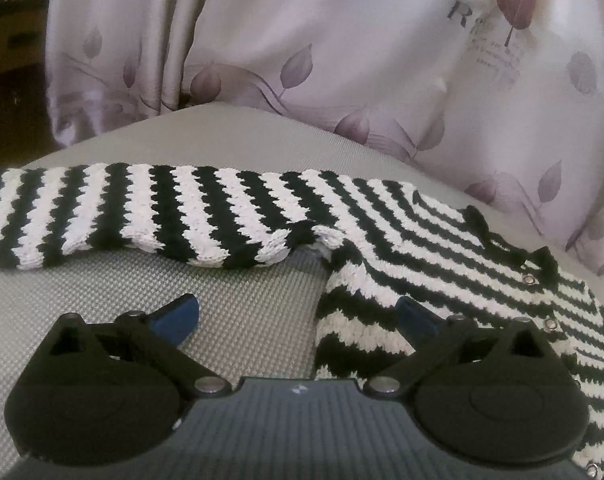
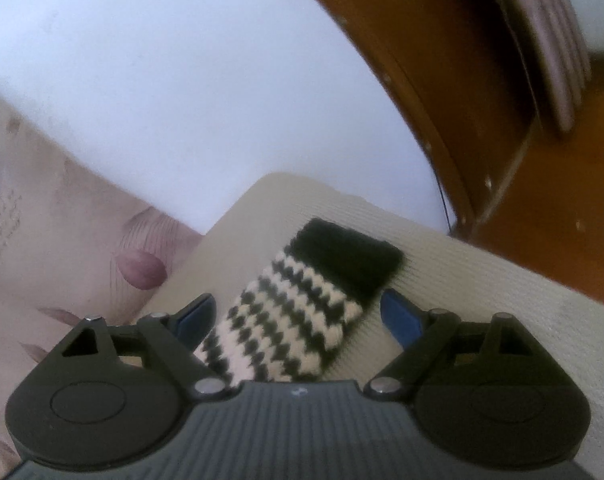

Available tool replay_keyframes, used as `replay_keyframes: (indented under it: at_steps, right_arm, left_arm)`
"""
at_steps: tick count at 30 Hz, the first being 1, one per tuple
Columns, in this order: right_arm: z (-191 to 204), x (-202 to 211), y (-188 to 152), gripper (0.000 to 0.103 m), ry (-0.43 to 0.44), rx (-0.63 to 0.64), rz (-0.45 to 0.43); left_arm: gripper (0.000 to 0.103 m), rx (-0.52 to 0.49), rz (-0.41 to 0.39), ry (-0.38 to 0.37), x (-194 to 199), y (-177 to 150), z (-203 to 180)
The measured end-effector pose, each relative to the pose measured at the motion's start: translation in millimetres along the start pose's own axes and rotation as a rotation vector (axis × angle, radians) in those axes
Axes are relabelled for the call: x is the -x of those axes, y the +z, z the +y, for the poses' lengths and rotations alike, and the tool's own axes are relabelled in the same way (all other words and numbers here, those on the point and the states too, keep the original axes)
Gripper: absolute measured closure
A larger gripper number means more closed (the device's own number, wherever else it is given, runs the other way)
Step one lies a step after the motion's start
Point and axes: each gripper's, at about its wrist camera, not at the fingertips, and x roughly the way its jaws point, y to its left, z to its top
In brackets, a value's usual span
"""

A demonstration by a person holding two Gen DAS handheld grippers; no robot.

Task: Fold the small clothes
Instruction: 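Grasp the other sleeve's black cuff with the right gripper, then fold the held sleeve across the body with the right gripper and release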

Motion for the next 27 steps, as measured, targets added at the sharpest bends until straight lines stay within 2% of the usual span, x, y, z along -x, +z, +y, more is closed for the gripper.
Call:
replay_keyframes:
  at_steps: [2,3,4,9,17,27]
  right_arm:
    - [4.8,-2.9,-0.9,0.018,-0.007,0.031,-0.002]
    - [7.0,-6.4,-1.4,0.051,-0.012,0.049,0.011]
    - [6.4,-11.3,-1.6,0.092,-0.028,0.048,0.040]
    - [4.3,-14.0,-3.0,0.095,-0.030,0.045,0.061]
    - [5.6,-4.9,-1.4,0.095,-0.018,0.039,0.027]
    - [16.1,10.7,6.5,0.095,0.006,0.005,-0.008]
  left_arm:
    - [0.000,0.004,0.001,0.000,-1.3,0.1,0.6]
    - [0.000,0.004,0.001,0.002,-1.8,0.1,0.4]
    - [0.000,0.005,0.002,0.005,-1.9,0.0,0.8]
    - [0.000,-0.010,0.006,0.028,-3.1,-0.1,-0.7]
    - [0.000,-0.089,0.034,0.106,-9.0,0.2,-13.6]
    - [0.000,-0.134,0.053,0.174,-10.6,-1.1,-19.4]
